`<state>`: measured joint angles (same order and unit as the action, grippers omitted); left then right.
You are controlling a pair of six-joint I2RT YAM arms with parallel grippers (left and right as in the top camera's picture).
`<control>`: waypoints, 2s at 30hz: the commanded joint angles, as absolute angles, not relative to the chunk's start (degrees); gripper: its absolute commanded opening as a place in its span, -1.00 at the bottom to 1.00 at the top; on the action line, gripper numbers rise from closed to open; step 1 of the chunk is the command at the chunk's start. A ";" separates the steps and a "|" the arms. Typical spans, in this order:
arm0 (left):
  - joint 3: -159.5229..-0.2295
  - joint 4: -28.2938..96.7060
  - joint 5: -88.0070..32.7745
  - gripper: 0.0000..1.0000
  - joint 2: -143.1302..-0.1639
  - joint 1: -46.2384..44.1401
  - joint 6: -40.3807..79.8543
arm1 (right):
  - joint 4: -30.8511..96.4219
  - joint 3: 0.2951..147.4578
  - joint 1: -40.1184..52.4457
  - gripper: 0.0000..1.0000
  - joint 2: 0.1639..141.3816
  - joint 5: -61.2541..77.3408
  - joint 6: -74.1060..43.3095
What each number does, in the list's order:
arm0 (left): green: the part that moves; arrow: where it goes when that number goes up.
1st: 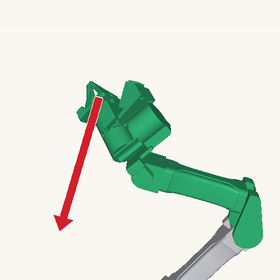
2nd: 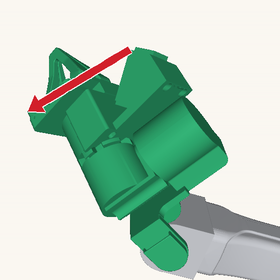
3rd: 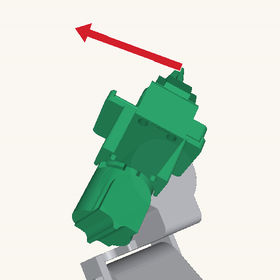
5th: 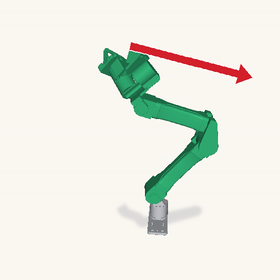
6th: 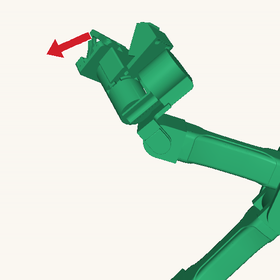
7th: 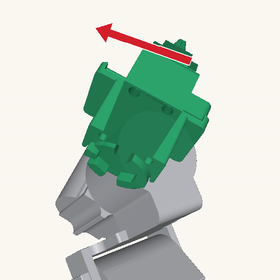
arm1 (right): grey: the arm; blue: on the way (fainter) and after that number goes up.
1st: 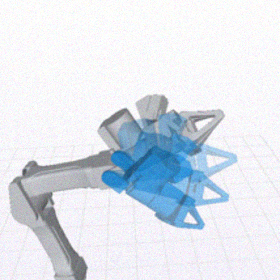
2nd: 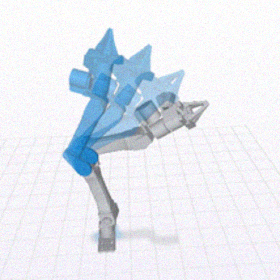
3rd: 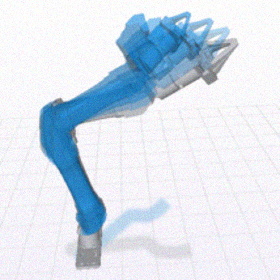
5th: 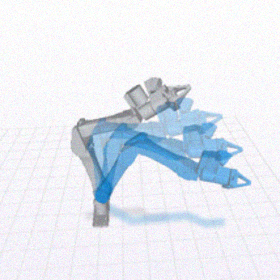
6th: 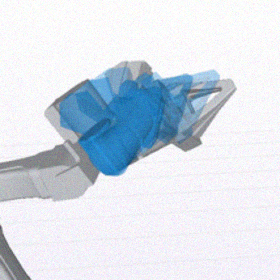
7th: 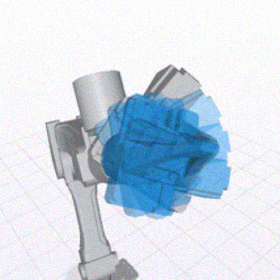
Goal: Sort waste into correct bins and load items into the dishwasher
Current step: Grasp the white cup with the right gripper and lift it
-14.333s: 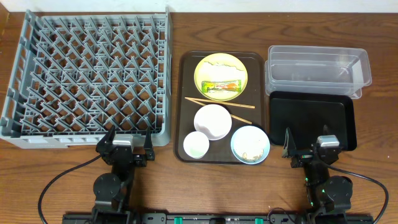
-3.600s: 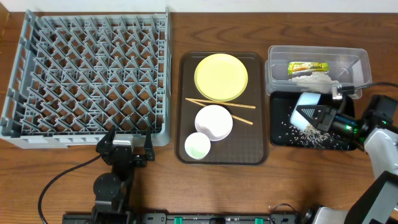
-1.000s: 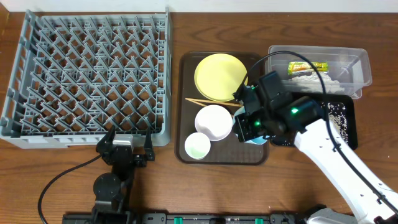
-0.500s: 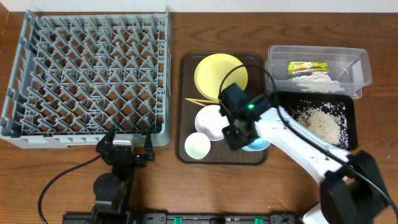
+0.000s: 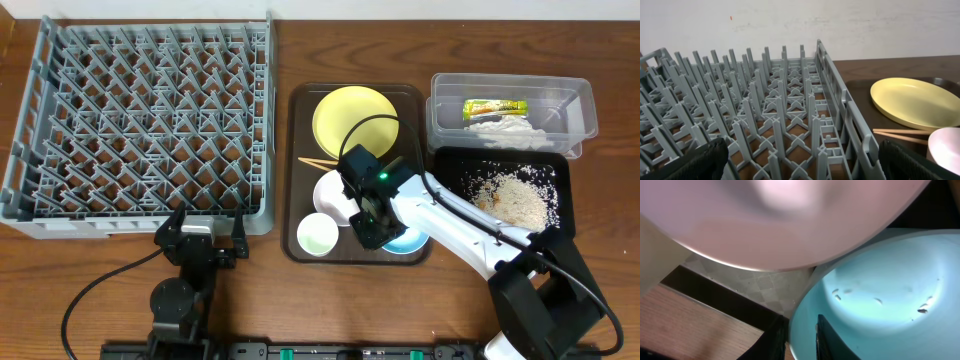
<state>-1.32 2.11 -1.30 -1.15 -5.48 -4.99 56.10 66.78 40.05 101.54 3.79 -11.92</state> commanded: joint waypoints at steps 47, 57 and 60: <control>-0.27 4.19 -0.16 0.93 -1.10 -5.54 -5.98 | 53.41 79.24 41.06 -0.98 101.32 14.26 -13.28; -0.27 4.19 -0.16 0.93 -1.10 -5.54 -5.98 | 52.47 79.29 26.39 -0.98 96.23 26.41 -9.89; -0.27 4.19 -0.19 0.93 -1.10 -5.54 -5.98 | 51.96 79.31 24.99 -0.98 96.16 26.96 -9.04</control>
